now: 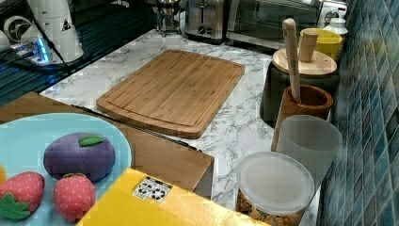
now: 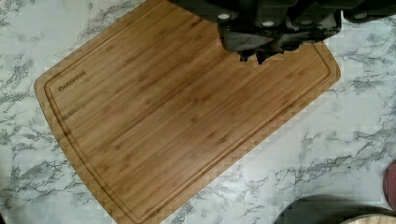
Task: Turn on the toaster.
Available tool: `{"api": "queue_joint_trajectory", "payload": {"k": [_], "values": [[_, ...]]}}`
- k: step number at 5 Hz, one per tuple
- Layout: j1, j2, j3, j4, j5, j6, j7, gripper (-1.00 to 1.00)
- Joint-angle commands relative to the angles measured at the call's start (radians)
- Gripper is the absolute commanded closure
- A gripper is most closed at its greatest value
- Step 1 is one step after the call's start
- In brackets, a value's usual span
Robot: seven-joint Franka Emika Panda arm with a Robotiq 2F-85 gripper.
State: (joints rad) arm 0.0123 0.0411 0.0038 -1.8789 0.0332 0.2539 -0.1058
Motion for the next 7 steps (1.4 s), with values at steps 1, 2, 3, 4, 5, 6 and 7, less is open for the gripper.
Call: {"api": "queue_joint_trajectory", "payload": {"k": [1, 2, 3, 4, 5, 6, 7], "values": [[0.009, 0.025, 0.020, 0.028, 0.023, 0.002, -0.035, 1.00], [0.044, 0.038, 0.053, 0.031, 0.031, 0.019, -0.079, 1.00], [0.089, 0.012, 0.091, -0.017, 0.025, 0.086, -0.085, 1.00], [0.109, -0.035, 0.128, -0.070, 0.034, 0.163, -0.106, 1.00], [0.130, -0.048, 0.149, -0.099, 0.037, 0.194, -0.111, 1.00], [0.128, -0.048, 0.197, -0.134, 0.059, 0.195, -0.139, 1.00], [0.129, -0.081, 0.222, -0.177, 0.092, 0.209, -0.165, 1.00]]}}
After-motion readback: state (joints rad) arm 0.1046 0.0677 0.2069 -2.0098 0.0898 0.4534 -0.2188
